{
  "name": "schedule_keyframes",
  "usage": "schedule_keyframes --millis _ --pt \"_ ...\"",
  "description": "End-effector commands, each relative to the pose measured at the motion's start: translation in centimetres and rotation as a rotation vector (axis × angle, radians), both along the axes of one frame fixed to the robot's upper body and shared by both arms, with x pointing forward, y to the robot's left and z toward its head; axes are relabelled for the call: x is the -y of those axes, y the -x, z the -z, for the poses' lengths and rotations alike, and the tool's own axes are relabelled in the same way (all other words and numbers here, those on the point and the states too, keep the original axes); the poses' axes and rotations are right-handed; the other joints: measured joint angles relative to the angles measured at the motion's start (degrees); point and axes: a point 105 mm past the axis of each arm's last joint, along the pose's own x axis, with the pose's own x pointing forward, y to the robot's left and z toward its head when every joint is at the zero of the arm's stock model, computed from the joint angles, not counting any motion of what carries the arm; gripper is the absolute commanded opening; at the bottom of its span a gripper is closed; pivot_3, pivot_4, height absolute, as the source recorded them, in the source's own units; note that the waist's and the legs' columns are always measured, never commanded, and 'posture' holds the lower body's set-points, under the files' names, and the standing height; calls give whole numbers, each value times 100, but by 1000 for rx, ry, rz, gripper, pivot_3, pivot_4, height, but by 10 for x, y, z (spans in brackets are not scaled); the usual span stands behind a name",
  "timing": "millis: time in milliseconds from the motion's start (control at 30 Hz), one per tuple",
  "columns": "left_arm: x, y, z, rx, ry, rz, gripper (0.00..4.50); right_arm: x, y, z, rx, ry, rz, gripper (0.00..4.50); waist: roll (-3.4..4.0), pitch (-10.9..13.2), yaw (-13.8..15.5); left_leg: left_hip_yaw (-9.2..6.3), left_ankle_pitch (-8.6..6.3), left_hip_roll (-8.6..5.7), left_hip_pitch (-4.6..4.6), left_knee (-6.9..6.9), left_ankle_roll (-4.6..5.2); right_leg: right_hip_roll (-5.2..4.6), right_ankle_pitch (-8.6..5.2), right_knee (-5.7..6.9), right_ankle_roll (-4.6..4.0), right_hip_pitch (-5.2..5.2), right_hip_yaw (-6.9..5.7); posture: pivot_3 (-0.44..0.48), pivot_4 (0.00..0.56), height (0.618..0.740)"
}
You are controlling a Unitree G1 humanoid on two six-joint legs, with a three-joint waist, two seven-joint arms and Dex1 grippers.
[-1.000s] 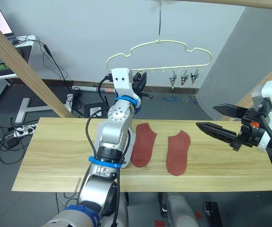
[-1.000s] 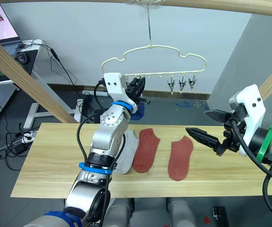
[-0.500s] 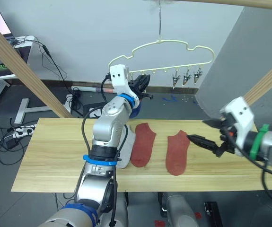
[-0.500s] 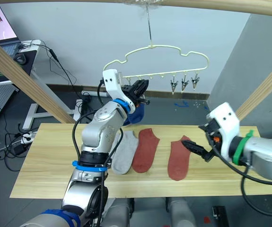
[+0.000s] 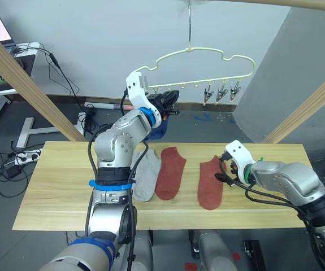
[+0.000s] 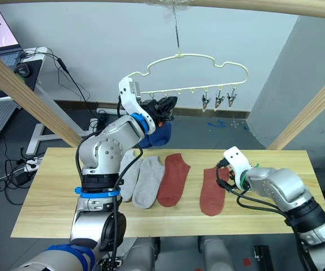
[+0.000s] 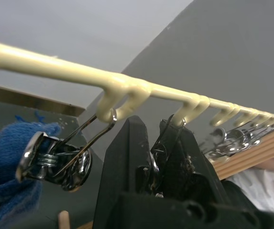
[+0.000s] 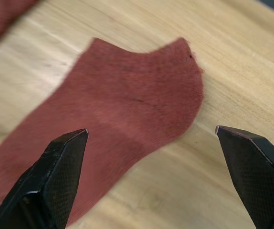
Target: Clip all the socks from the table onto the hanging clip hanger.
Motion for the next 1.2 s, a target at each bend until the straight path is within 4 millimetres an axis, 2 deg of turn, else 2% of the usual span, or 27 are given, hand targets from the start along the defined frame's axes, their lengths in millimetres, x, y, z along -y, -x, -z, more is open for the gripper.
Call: schedule_keyframes --millis 33,333,467,833,933,1200 --pt "3 5 -17 48 13 19 334 -3 -11 -2 29 -21 21 4500 0 0 -1 0 0 0 0 0 0 0 0 0 0 0 0 -20 316 740" --pt "3 6 -19 57 -8 15 334 -15 -22 6 31 -28 20 4500 0 0 4 0 0 0 2 -2 0 0 2 1 -3 0 0 -9 313 740" --pt "3 7 -20 57 -11 15 334 -12 -24 16 30 2 25 4500 0 0 7 0 0 0 1 -2 0 0 2 1 -3 0 0 -9 313 740" --pt "-1 6 -17 -41 25 48 334 -12 -15 44 14 97 -12 4500 0 -1 -2 1 0 1 16 -3 0 0 -5 3 8 10 2 7 305 740" --pt "-3 5 -19 -43 23 46 334 -11 -14 45 11 104 -12 3612 0 -1 -1 1 0 2 22 -3 -1 1 -5 5 10 13 2 9 302 740" --pt "-6 5 -19 -49 22 46 334 -12 -14 46 1 89 -5 890 0 -1 9 1 2 0 21 0 -1 0 0 3 17 15 4 7 300 740"
